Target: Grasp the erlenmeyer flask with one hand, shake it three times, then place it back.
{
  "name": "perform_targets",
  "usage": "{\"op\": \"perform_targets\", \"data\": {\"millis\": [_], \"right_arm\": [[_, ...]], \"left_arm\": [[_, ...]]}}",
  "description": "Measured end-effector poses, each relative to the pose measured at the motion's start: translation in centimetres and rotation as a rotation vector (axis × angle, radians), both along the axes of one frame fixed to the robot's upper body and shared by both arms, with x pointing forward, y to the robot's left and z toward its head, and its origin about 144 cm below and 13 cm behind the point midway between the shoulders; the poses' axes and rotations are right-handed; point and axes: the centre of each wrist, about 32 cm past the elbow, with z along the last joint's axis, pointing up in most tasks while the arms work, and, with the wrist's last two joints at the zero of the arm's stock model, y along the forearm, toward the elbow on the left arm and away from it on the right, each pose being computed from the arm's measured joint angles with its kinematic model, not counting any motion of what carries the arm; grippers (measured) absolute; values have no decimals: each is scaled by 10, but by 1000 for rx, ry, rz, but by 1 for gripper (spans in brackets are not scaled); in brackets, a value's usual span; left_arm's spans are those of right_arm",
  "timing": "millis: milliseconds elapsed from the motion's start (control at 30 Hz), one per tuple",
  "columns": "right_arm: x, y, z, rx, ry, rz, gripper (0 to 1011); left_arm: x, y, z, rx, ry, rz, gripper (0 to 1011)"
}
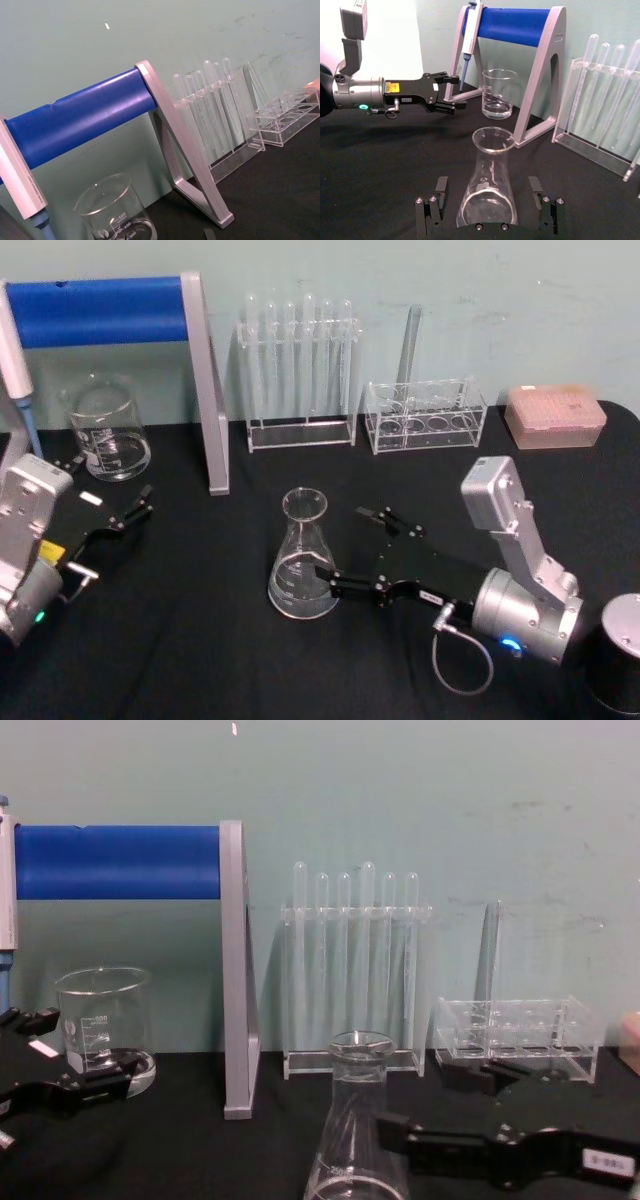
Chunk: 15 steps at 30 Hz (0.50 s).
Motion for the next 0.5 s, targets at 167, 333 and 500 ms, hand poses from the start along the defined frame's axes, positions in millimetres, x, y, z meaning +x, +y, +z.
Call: {"op": "perform_targets", "data": {"millis": [167, 333, 500], "right_arm": [[-2, -8, 2, -6, -3, -4, 1000], [-2, -17, 6, -13, -9, -17, 1000], [2, -22, 9, -12, -24, -51, 1000]], "left_arm": [[0, 0, 0, 0, 0, 0, 1001], [0, 0, 0, 0, 0, 0, 1001], [0, 0, 0, 0, 0, 0, 1001]]}}
